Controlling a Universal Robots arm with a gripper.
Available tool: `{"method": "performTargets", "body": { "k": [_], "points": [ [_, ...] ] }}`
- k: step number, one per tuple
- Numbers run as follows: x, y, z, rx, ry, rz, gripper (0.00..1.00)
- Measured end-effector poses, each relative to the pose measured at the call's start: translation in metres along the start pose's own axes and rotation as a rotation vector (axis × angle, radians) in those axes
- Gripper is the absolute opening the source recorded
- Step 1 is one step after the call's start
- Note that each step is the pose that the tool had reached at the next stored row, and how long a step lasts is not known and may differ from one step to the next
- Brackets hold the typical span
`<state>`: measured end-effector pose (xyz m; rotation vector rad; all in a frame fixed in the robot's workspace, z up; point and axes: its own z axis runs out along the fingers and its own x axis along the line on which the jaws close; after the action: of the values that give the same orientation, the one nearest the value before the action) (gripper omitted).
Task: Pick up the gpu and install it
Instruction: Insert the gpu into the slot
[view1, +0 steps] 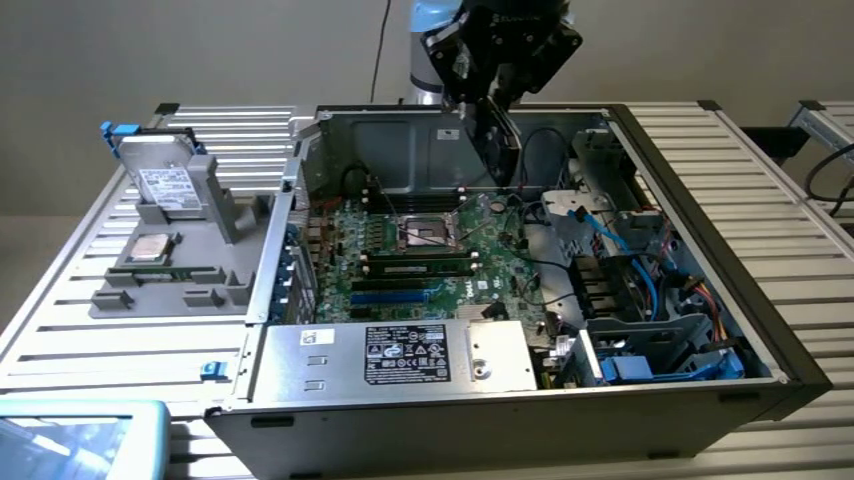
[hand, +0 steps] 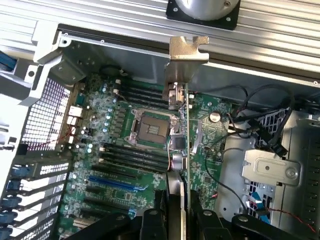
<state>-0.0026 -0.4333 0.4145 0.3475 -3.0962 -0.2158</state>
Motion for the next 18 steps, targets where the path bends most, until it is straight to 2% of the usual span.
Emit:
{"method": "performTargets", "body": {
  "k": [11,18],
  "points": [
    [0.0000,0.0000,0.0002,-0.0018,0.0269,-0.199,0.29],
    [0.0000,0.0000,0.0002,-0.0008,0.0433,-0.325,0.29]
  ]
}}
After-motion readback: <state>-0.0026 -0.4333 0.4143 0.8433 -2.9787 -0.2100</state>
